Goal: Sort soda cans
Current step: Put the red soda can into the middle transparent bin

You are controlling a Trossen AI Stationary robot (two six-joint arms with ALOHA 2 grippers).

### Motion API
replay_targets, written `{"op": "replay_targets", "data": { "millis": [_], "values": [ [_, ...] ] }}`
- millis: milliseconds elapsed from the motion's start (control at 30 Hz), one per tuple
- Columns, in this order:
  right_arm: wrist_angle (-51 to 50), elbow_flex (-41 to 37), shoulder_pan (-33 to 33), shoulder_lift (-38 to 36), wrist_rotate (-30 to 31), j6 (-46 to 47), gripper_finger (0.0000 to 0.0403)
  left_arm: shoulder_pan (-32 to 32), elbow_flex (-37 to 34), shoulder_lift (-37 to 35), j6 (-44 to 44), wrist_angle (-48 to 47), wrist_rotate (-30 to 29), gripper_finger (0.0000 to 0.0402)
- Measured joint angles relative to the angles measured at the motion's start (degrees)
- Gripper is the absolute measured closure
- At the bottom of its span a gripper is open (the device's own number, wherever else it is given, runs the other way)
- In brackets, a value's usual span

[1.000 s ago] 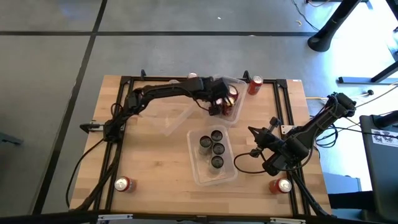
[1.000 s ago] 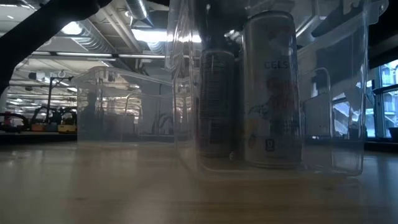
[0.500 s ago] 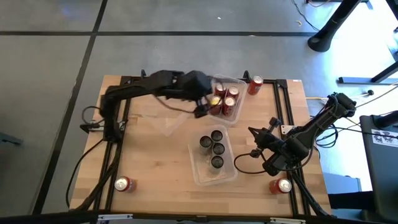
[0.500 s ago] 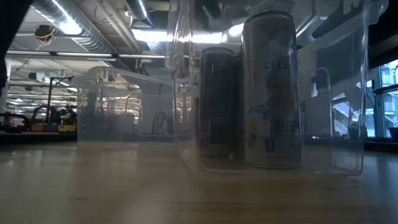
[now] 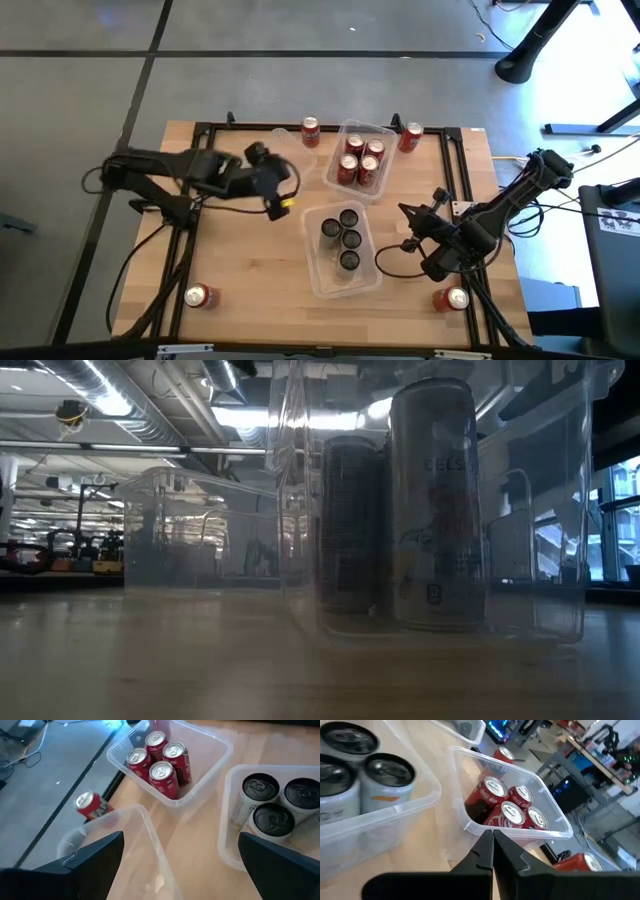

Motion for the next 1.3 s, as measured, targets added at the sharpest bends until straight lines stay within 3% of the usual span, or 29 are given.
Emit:
{"op": "replay_targets", "data": {
  "millis": [200, 400, 600, 733, 833, 1033, 1300],
  "values": [
    [-0.16, 1.0, -6.84, -0.81, -4.89, -1.18, 0.04, -5.32, -15.51, -5.27, -5.39, 14.4, -1.98, 0.0022],
    [-4.9, 7.05, -14.95, -0.85, -7.5, -6.09, 0.0364, -7.9, -22.83, -5.8, -8.72, 19.69, -1.96, 0.0022],
    [-7.82, 12.9, -28.4, -0.88, -11.2, -14.84, 0.0244, -9.32, -24.17, -5.81, -11.08, 19.79, -2.0, 0.0022],
    [-6.0, 14.76, -42.55, -0.88, -15.49, -24.79, 0.0163, -9.66, -24.17, -5.81, -10.58, 21.13, -2.0, 0.0022],
    [-2.65, 15.11, -53.97, -0.88, -20.87, -31.65, 0.0123, -9.66, -24.17, -5.81, -9.38, 22.69, -2.0, 0.0022],
    [5.36, 15.14, -73.66, -0.42, -39.06, -41.77, 0.0098, -9.64, -24.17, -5.81, -8.08, 23.95, -2.0, 0.0022],
    [10.39, 15.17, -87.93, 5.37, -49.08, -43.05, 0.0097, -9.64, -24.16, -5.81, -8.07, 23.92, -2.0, 0.0022]
  ]
}}
